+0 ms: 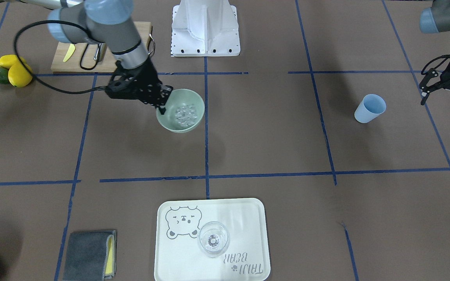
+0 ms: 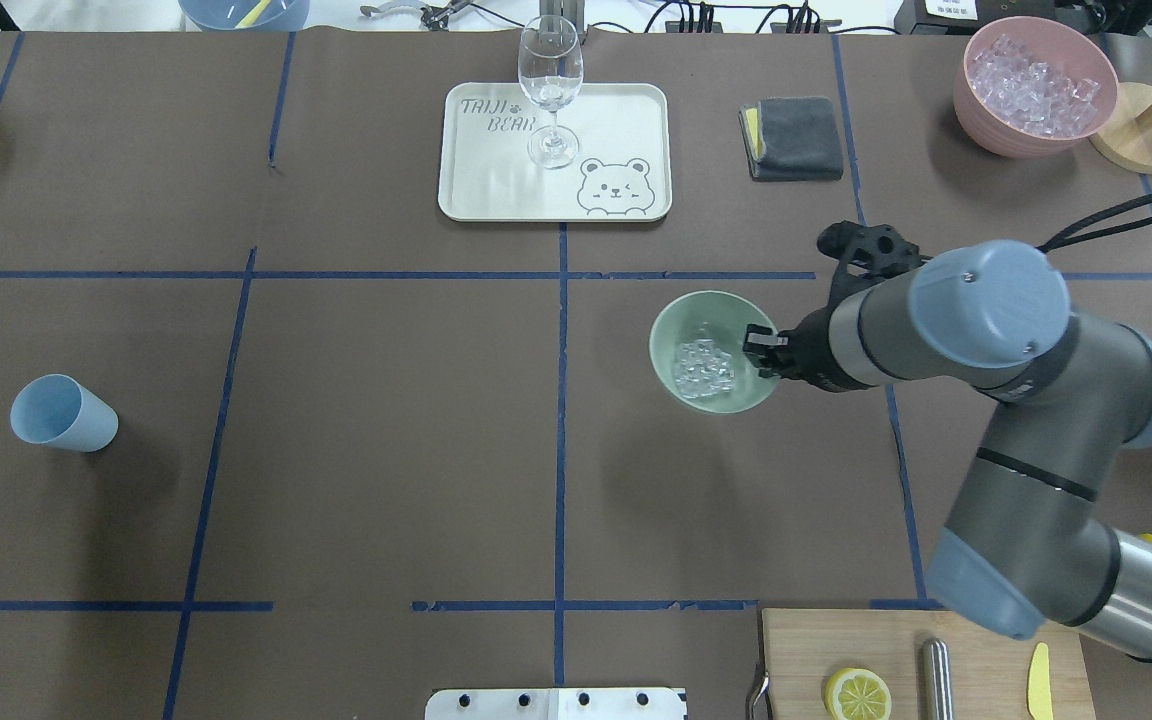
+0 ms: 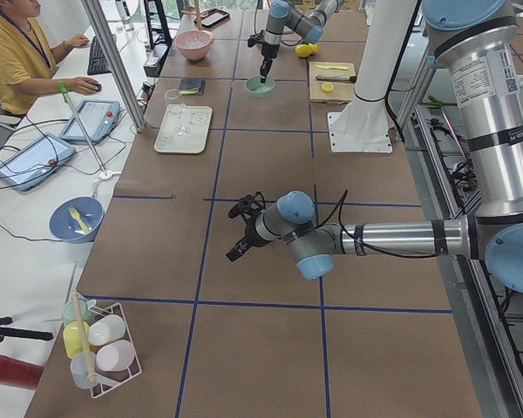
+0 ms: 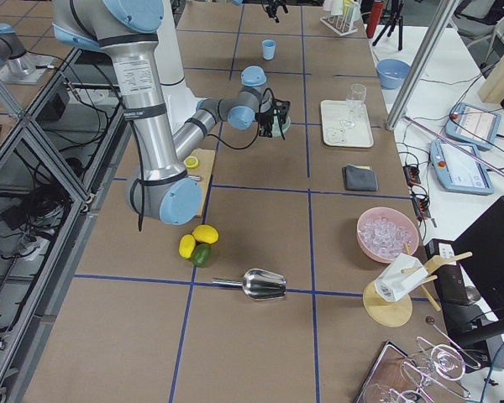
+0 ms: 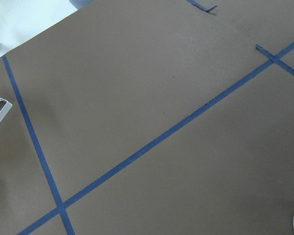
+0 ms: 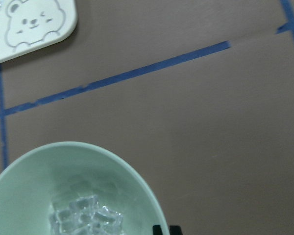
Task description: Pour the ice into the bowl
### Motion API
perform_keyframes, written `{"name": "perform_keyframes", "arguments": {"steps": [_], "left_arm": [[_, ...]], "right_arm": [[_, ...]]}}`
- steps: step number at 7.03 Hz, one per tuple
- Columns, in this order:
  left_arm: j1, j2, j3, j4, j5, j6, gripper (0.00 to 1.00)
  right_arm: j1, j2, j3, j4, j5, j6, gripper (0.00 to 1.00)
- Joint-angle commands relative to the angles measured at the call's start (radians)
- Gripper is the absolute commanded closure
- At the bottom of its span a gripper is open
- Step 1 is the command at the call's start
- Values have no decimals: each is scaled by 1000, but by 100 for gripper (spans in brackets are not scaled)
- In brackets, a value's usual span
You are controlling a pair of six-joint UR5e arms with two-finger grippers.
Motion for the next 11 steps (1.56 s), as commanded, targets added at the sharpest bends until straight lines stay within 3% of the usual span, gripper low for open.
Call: {"name": "perform_keyframes", "arguments": {"steps": [1, 3, 4, 6, 7, 8, 9, 10, 11], "left_arm": [[-1, 0, -3, 0, -1, -4, 0], [-1, 0, -3, 0, -1, -4, 0], [-1, 1, -4, -2, -1, -4, 0], [-1, 1, -4, -2, -1, -4, 0], [-1, 0, -4, -2, -1, -6, 0], [-1, 1, -4, -2, -1, -6, 0], [-1, 1, -4, -2, -1, -6, 0], [-1, 1, -4, -2, -1, -6, 0], [-1, 0, -3, 0, -1, -6, 0]], "right_arm": [[103, -260, -6, 206, 27, -178, 100], [242, -367, -160, 473, 205, -261, 100], [264, -367, -228, 544, 232, -262, 100], [267, -373, -231, 553, 241, -251, 96], [267, -374, -233, 553, 286, -248, 60], [266, -374, -237, 553, 295, -247, 54], [267, -374, -239, 551, 298, -247, 55], [269, -375, -237, 551, 298, -245, 41], [298, -375, -236, 553, 306, -248, 0]]}}
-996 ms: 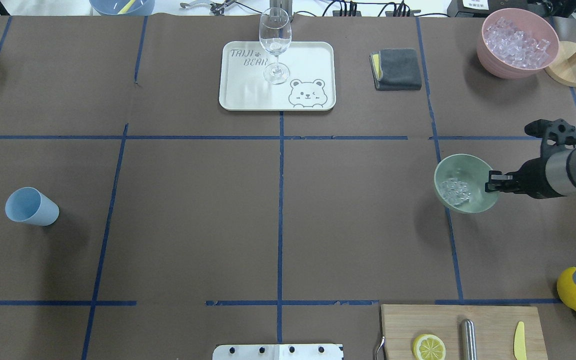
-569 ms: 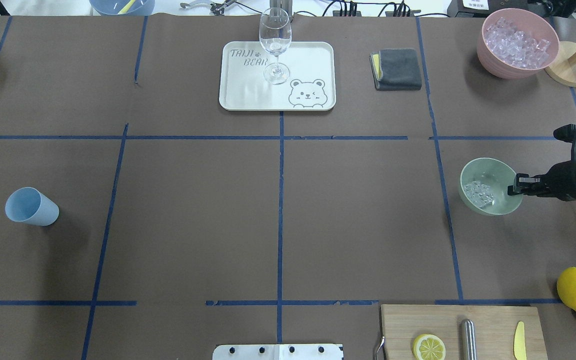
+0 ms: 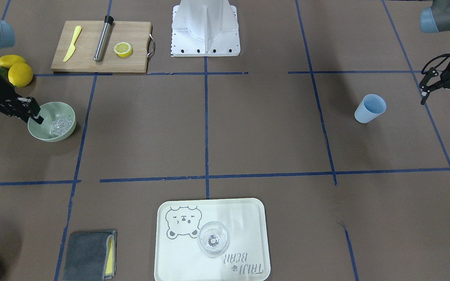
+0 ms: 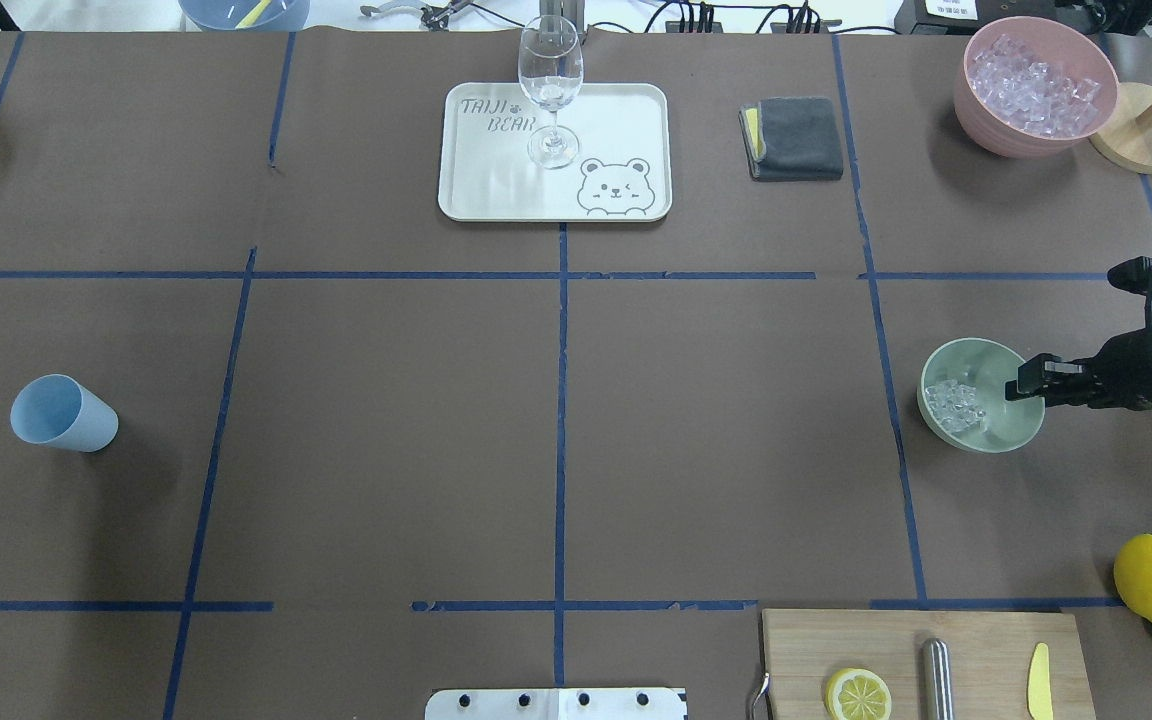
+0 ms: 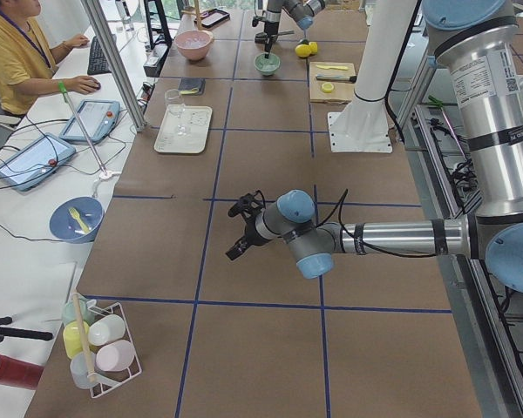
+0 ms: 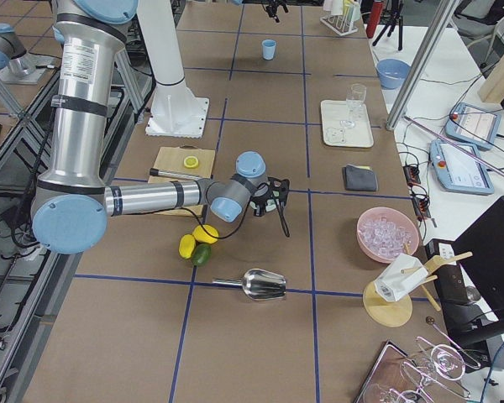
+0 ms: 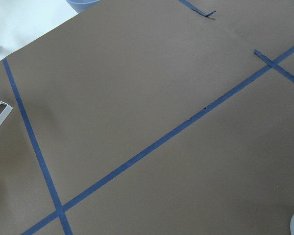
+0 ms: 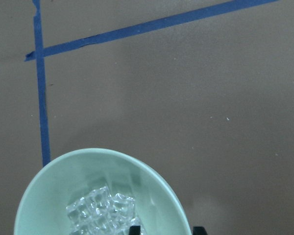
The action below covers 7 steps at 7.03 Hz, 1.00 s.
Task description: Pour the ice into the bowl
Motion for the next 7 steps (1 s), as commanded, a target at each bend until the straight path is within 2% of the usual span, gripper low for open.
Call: {"name": "perform_keyframes", "arguments": {"steps": [1, 3, 4, 6, 7], "left_arm": [[0, -1, 1, 1, 0, 0, 0], [-3, -3, 0, 9, -6, 0, 0], [-53, -30, 16, 38, -58, 1, 0], [-202, -162, 17, 337, -246, 30, 0], [-245, -218, 17, 486, -296, 102, 0]], "right_arm": [[76, -1, 7, 0, 21, -11, 0], [258, 10, 0, -19, 172, -41, 0], [328, 10, 0, -63, 190, -113, 0], [431, 16, -5, -242, 191, -417, 0], [484, 41, -8, -358, 187, -580, 0]]}}
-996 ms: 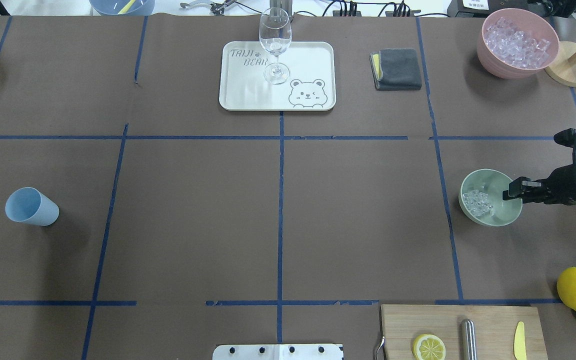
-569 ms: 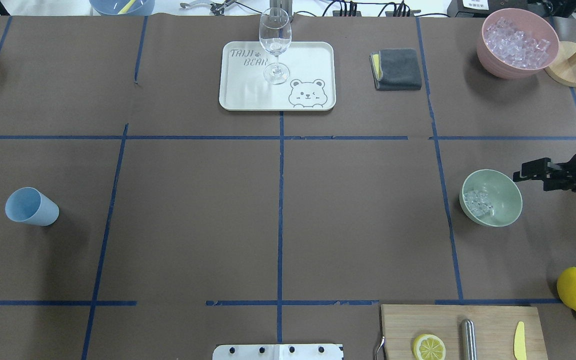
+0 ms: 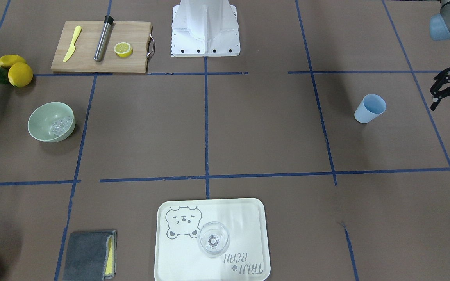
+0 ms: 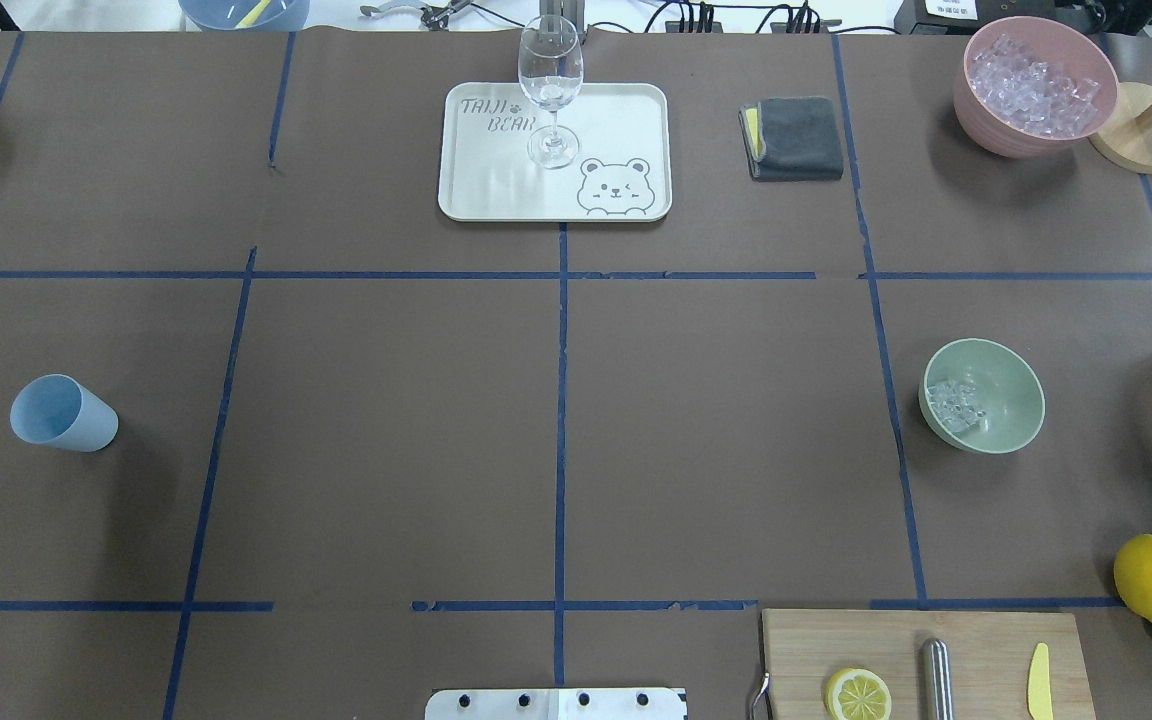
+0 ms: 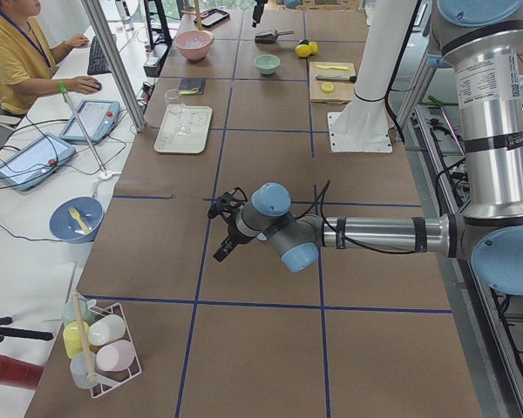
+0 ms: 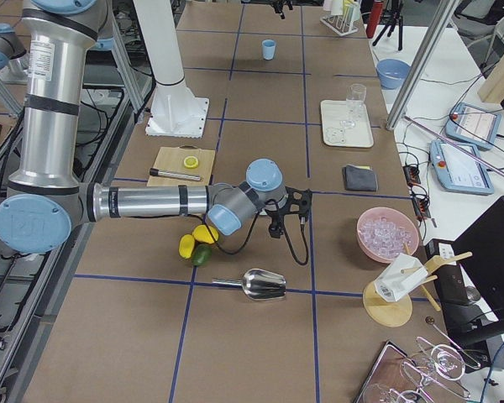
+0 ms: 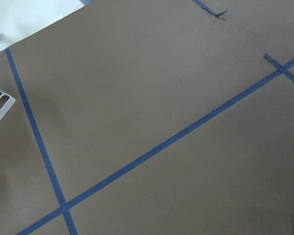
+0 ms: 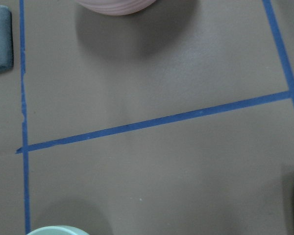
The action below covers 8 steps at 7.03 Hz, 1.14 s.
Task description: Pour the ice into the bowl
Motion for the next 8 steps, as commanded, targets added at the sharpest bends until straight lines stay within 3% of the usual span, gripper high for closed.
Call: {"name": "perform_keyframes", "arguments": {"steps": [1, 2, 3, 4, 6, 8], "left_arm": [[-126, -156, 1, 376, -90, 146, 0], [-171, -207, 1, 544, -144, 218, 0], [-202, -211, 1, 679, -299, 253, 0], [-206, -176, -11, 738, -354, 251, 0], [-206, -128, -16, 729, -313, 254, 0], [-210, -126, -28, 632, -159, 251, 0]], "right_arm": [[127, 62, -16, -274, -6, -375, 0], [171, 109, -37, -400, -4, -541, 0], [204, 130, -57, -474, 3, -660, 0], [209, 133, -57, -505, 61, -676, 0], [209, 109, -49, -487, 62, -679, 0], [209, 84, -39, -489, 60, -678, 0]]}}
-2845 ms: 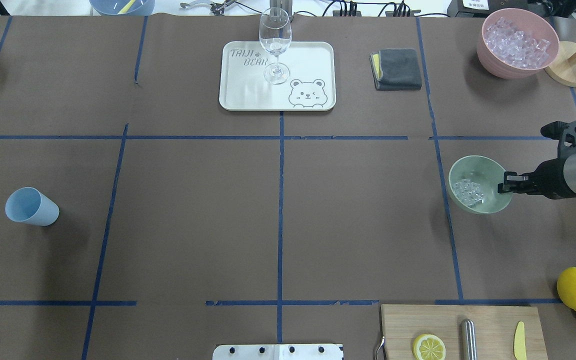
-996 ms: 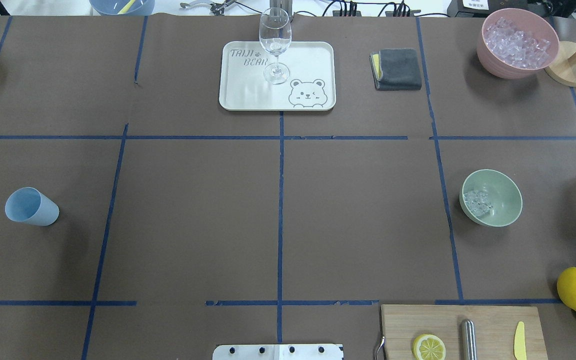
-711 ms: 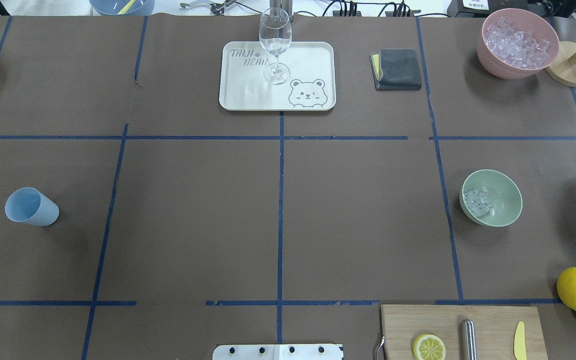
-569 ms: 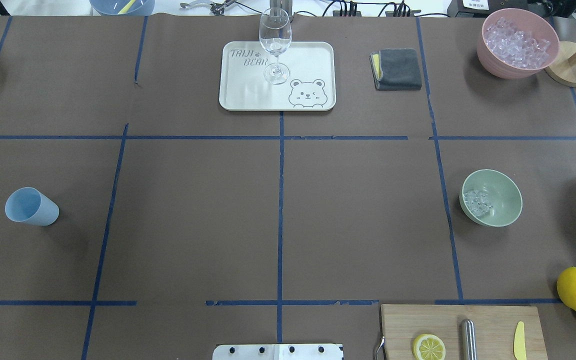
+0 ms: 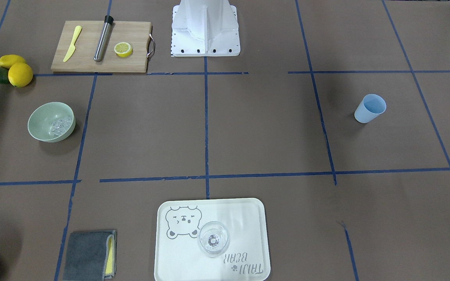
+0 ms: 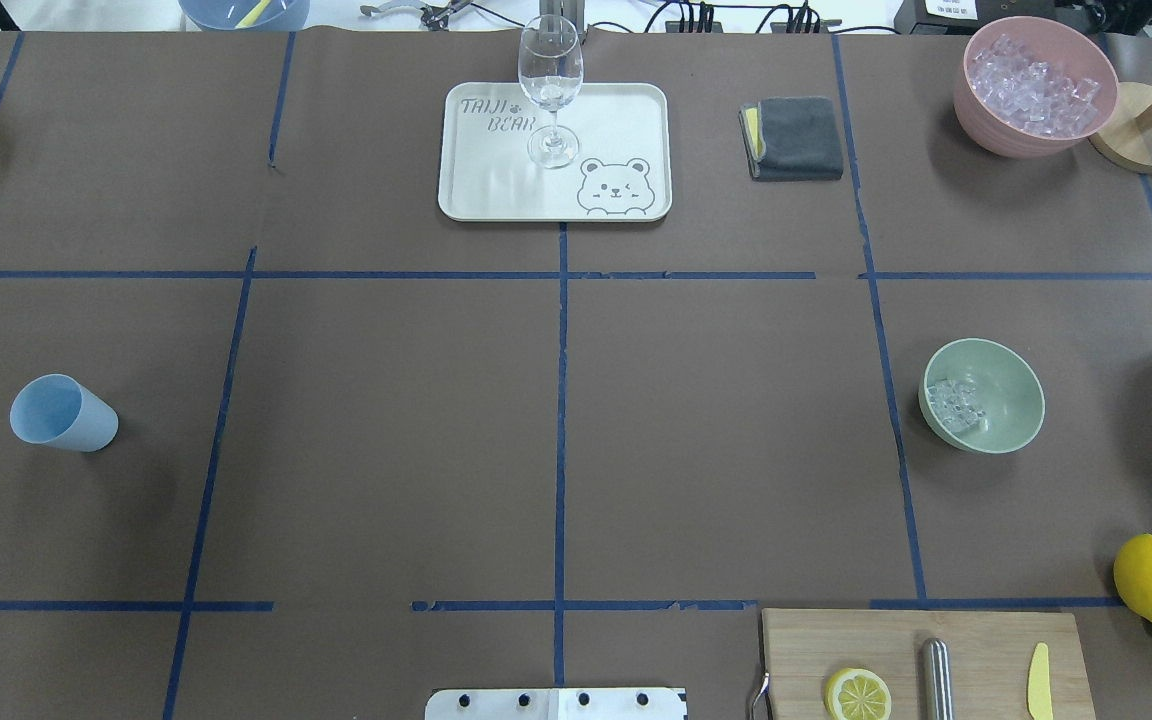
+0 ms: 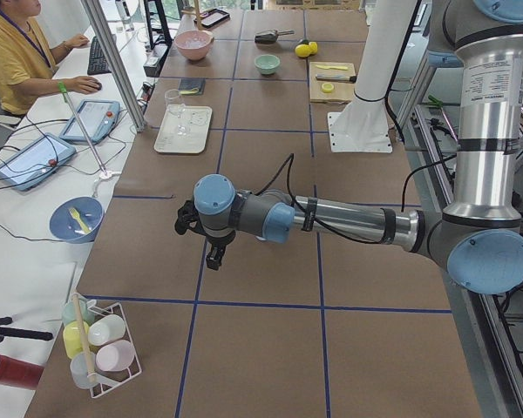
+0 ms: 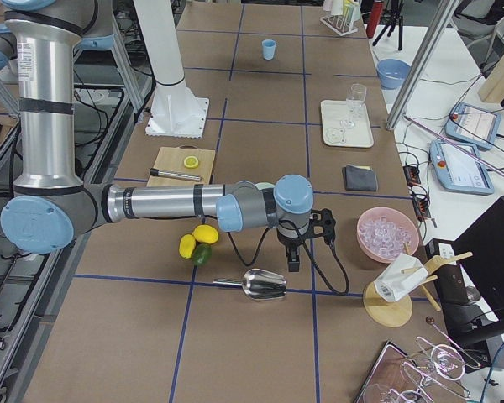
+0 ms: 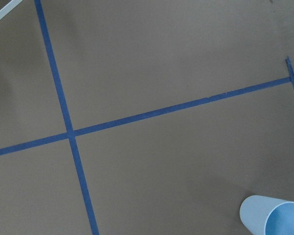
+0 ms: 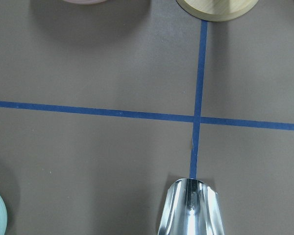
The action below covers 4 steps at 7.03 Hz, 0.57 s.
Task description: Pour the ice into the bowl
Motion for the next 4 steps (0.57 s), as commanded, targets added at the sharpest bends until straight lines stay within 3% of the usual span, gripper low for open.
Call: {"name": "perform_keyframes", "arguments": {"steps": [1, 2, 4], "left_arm": [[-1, 3, -10, -38, 93, 0, 0], [-6, 6, -27, 11, 78, 7, 0], [-35, -15, -38, 280, 73, 16, 0]], "right_arm": [[0, -11, -4, 2, -6, 1, 0], [0, -23, -3, 2, -15, -10, 0], [0, -39, 8, 3, -12, -24, 0]]}}
